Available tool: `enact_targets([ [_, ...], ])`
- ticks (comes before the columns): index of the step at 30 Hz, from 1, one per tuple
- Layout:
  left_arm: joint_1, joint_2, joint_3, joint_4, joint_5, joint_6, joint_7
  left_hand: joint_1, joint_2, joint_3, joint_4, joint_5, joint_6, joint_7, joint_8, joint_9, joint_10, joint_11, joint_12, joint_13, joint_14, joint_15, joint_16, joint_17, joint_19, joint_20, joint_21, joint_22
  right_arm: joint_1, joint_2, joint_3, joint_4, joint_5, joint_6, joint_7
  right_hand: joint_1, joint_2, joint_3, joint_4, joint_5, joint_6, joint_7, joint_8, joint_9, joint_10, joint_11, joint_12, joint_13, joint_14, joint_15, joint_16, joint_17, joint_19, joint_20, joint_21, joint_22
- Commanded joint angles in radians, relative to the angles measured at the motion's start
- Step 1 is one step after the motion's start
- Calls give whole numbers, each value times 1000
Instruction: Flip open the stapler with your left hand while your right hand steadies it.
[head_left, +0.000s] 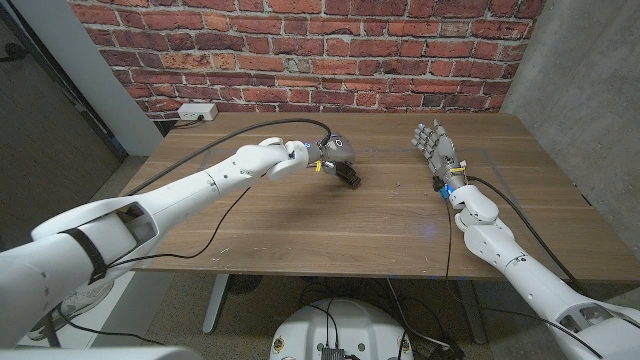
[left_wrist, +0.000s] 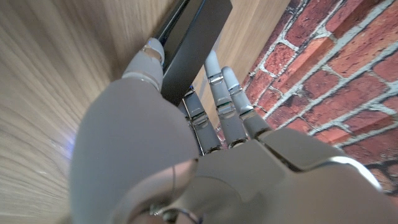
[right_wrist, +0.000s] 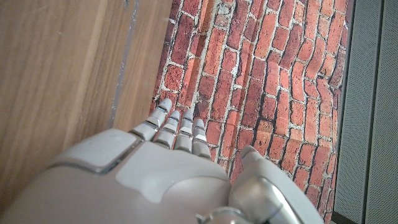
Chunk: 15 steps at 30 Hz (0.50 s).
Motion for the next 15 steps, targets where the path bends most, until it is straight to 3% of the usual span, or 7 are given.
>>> enact_targets([
  [1,100,12,-85,-51,-88,135,127,59,66,9,-7,8,100,80,7,9,124,-1,3,32,144,-239,-2,132,-3,5,12,4,-17,-14,-1,-34,-10,-9,-17,13,2,7,-6,-3,9,-2,3,2,9,-5,6,3,6,1,4,2,11,-34,-4,3],
  [15,206,8,-174,-118,-221,252,210,68,59,10,-12,8,117,93,5,6,141,6,4,44,159,-238,-10,143,-16,7,34,10,-58,-49,3,-110,-31,-29,-56,44,5,18,-31,-3,10,-3,3,1,13,-6,6,2,8,0,2,1,18,-35,-11,1],
])
